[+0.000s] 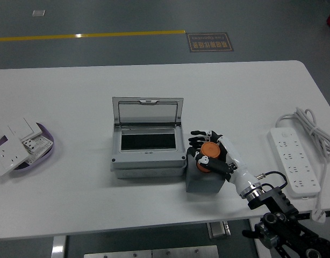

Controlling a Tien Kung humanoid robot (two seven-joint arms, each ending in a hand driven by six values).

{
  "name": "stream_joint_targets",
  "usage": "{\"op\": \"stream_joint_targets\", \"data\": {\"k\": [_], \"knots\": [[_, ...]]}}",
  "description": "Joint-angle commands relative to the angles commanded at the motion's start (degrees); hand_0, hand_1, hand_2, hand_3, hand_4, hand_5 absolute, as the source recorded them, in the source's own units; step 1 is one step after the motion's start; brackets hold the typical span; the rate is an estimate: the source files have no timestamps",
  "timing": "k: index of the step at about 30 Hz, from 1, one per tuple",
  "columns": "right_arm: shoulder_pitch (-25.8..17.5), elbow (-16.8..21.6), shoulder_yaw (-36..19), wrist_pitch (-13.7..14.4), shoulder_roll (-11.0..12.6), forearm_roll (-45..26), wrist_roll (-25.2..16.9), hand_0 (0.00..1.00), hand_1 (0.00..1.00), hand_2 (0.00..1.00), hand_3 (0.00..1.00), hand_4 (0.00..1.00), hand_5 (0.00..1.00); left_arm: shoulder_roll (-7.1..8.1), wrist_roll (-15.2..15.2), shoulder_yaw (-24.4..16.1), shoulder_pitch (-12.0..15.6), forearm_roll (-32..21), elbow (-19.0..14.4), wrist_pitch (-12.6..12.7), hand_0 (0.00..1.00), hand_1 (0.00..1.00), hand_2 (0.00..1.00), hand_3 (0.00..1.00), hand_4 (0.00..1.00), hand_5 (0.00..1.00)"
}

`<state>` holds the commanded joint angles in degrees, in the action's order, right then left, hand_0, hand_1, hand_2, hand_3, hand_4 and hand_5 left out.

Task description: Pick up the cylinder from the cube,place it in the box,flap close box

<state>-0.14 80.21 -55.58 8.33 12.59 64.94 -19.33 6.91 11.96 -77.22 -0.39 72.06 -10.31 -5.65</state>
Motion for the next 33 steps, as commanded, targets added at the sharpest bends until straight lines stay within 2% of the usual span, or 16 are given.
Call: {"op": "stream_joint_targets", "data": {"k": [6, 7, 12, 13, 18, 19, 24, 26, 30, 33], "knots": [[0.14, 0.17, 0.17, 0.75, 0.12, 0.10, 0.40, 0.668, 0.650, 0.630, 0.665, 0.514, 0.038, 0.02, -0.27, 0.31, -0.17, -0.28, 0.00, -0.01, 0.638, 0.661, 0.573, 0.630, 0.725, 0.281], [0.16, 0.24, 0.22, 0.90, 0.14, 0.15, 0.47, 0.692, 0.615, 0.554, 0.580, 0.301, 0.002, 0.03, -0.32, 0.41, -0.18, -0.38, 0.00, -0.01, 0.638, 0.661, 0.574, 0.631, 0.723, 0.279], [0.30, 0.68, 0.66, 1.56, 0.31, 0.23, 0.43, 0.692, 0.615, 0.554, 0.580, 0.301, 0.002, -0.04, -0.42, 0.42, -0.16, -0.45, 0.00, 0.00, 0.638, 0.661, 0.574, 0.631, 0.723, 0.279], [0.35, 0.82, 0.72, 1.72, 0.36, 0.27, 0.37, 0.470, 0.456, 0.444, 0.377, 0.128, 0.002, -0.04, -0.42, 0.42, -0.15, -0.46, 0.00, 0.01, 0.638, 0.662, 0.575, 0.632, 0.723, 0.278], [0.61, 1.72, 0.57, 2.37, 0.58, 0.75, 0.19, 0.470, 0.456, 0.444, 0.377, 0.128, 0.002, -0.03, -0.57, 0.65, -0.20, -0.69, 0.00, 0.01, 0.638, 0.662, 0.575, 0.632, 0.723, 0.278], [0.66, 1.91, 0.44, 2.51, 0.59, 0.84, 0.15, 0.284, 0.268, 0.280, 0.200, 0.002, 0.002, -0.03, -0.61, 0.70, -0.21, -0.74, 0.00, 0.01, 0.638, 0.662, 0.574, 0.632, 0.723, 0.282], [1.31, 3.24, -1.40, 3.67, 0.43, 1.80, -0.06, 0.284, 0.268, 0.280, 0.200, 0.002, 0.002, -0.11, -0.72, 0.83, -0.19, -0.87, 0.00, 0.01, 0.638, 0.662, 0.574, 0.632, 0.723, 0.282], [1.89, 3.67, -2.16, 4.26, 0.30, 2.59, 0.14, 0.245, 0.250, 0.249, 0.179, 0.002, 0.002, -0.16, -0.70, 0.81, -0.14, -0.85, 0.00, 0.00, 0.638, 0.662, 0.575, 0.632, 0.724, 0.279], [4.59, 4.20, -2.66, 6.35, 0.01, 6.23, 2.10, 0.245, 0.250, 0.249, 0.179, 0.002, 0.002, -0.24, -0.61, 0.64, -0.04, -0.71, 0.00, 0.01, 0.638, 0.662, 0.575, 0.632, 0.724, 0.279], [7.91, 4.12, -1.11, 7.63, -0.51, 9.83, 5.09, 0.221, 0.240, 0.247, 0.178, 0.002, 0.002, -0.19, -0.49, 0.27, -0.07, -0.34, 0.00, 0.02, 0.638, 0.661, 0.575, 0.632, 0.724, 0.284]]}}
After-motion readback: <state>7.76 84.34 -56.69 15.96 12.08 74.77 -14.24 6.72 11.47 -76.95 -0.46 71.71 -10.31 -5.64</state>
